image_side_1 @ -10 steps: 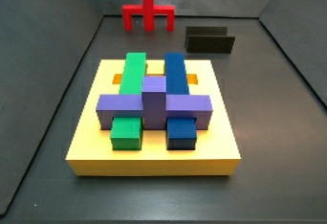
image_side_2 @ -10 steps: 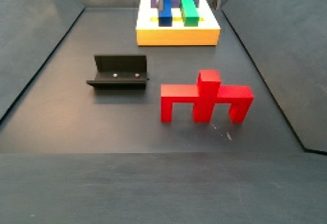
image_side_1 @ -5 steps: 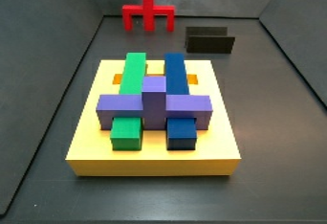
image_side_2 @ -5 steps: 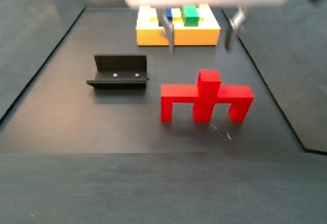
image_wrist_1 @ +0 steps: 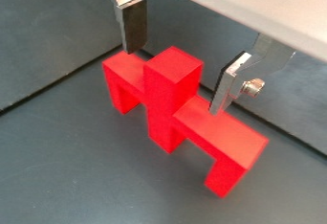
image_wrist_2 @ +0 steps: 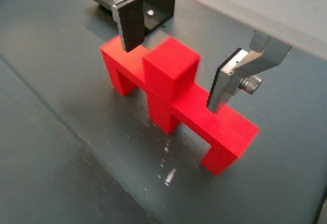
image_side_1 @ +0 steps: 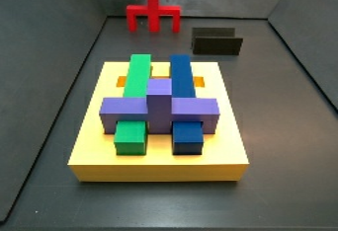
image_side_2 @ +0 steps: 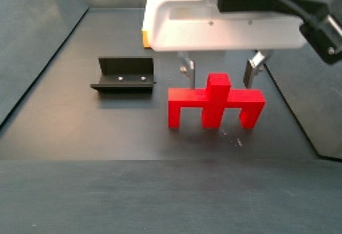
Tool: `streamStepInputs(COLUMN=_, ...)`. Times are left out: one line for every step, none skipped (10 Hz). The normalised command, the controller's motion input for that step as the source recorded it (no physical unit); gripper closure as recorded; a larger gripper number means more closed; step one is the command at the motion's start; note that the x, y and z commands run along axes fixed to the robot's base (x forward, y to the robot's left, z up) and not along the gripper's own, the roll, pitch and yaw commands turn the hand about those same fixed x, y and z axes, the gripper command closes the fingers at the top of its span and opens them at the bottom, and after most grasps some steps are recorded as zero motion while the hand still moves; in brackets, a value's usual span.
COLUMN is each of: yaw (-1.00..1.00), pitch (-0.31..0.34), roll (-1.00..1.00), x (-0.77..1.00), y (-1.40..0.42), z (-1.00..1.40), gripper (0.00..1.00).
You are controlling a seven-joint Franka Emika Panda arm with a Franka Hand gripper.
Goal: Pick up the red object. Move up. Move to above the board. Insert the red object.
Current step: Pick up the red object.
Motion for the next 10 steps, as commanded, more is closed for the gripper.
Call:
streamStepInputs(yaw=0.0, pitch=-0.123, roll=-0.06, x=-0.03, y=0.07, z=-0.11, gripper=0.0)
streamStepInputs(yaw=0.0, pitch=-0.054, roll=-0.05, x=0.0, y=0.0, z=0.0, gripper=0.0)
streamStepInputs(yaw=0.0, pitch=-0.043, roll=-0.01, x=0.0, y=0.0, z=0.0, gripper=0.0)
streamStepInputs(yaw=0.0, pitch=-0.063, roll=0.0, x=0.0, y=-0.08, z=-0.01, gripper=0.0)
streamStepInputs(yaw=0.0, pitch=-0.074, roll=-0.01, x=0.0, y=-0.02, z=-0.03, gripper=0.0)
streamStepInputs(yaw=0.0, pitch=-0.07, roll=0.0, x=-0.03, y=0.0, z=-0.04, gripper=0.0)
streamStepInputs(yaw=0.0, pitch=-0.037, roll=0.0, x=-0.01, y=0.0, z=-0.01, gripper=0.0)
streamStepInputs(yaw=0.0, pitch=0.0, roll=0.0, x=0.0, y=0.0, z=0.0, gripper=0.0)
streamStepInputs(yaw=0.0, pitch=0.0, roll=0.0, x=0.0, y=0.0, z=0.0, gripper=1.0)
streamStepInputs(yaw=0.0, pitch=0.0, roll=0.0, x=0.0, y=0.0, z=0.0, gripper=1.0)
